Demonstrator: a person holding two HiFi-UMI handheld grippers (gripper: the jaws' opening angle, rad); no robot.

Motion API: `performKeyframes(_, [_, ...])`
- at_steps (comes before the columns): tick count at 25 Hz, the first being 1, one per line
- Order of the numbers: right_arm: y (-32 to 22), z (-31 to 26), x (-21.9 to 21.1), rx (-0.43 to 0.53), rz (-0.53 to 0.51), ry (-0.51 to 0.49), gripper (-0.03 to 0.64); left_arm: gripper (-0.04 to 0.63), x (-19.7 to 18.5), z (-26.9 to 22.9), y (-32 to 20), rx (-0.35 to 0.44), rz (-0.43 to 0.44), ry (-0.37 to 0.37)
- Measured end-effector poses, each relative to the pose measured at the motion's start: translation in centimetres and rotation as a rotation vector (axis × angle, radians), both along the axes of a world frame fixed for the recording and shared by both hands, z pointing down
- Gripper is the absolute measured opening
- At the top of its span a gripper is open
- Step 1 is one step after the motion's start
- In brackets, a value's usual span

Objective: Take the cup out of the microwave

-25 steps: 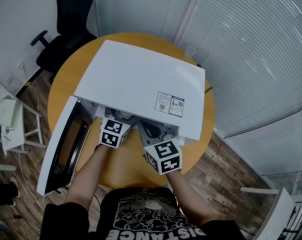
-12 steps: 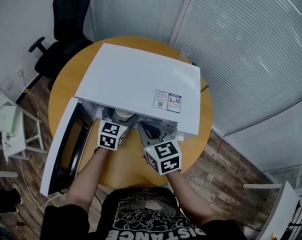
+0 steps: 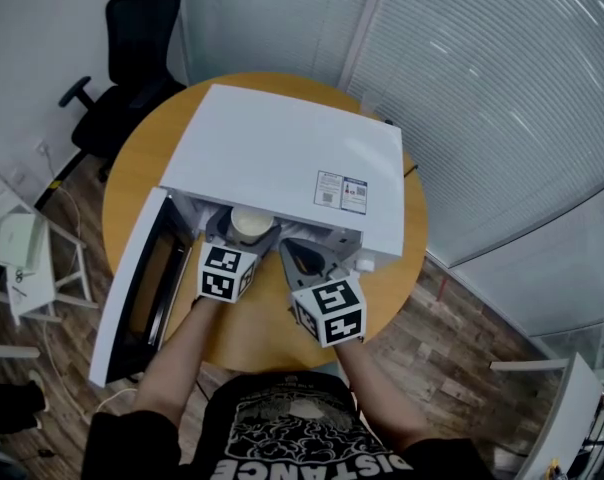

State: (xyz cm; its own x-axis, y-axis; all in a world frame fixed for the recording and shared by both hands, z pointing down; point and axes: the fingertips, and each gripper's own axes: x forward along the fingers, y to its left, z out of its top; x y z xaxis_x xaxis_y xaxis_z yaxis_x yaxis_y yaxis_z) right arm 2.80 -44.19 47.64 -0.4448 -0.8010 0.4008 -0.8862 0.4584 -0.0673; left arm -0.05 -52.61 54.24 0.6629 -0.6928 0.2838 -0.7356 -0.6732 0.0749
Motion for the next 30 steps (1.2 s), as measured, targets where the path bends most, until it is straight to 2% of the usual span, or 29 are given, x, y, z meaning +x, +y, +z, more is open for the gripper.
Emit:
performKeyframes(23, [3.3,-0.4,-1.0,0.017,0.071,-0.002,0.017,0.437,-1.9,-1.7,5.1,-0.014,0.004,0.037])
performKeyframes(30, [3.9,-0.7,-1.2,0.024,0.064,-0.016,0.017,0.437,-2.3,-2.6,6.3,-0.007,-0.015,0.041])
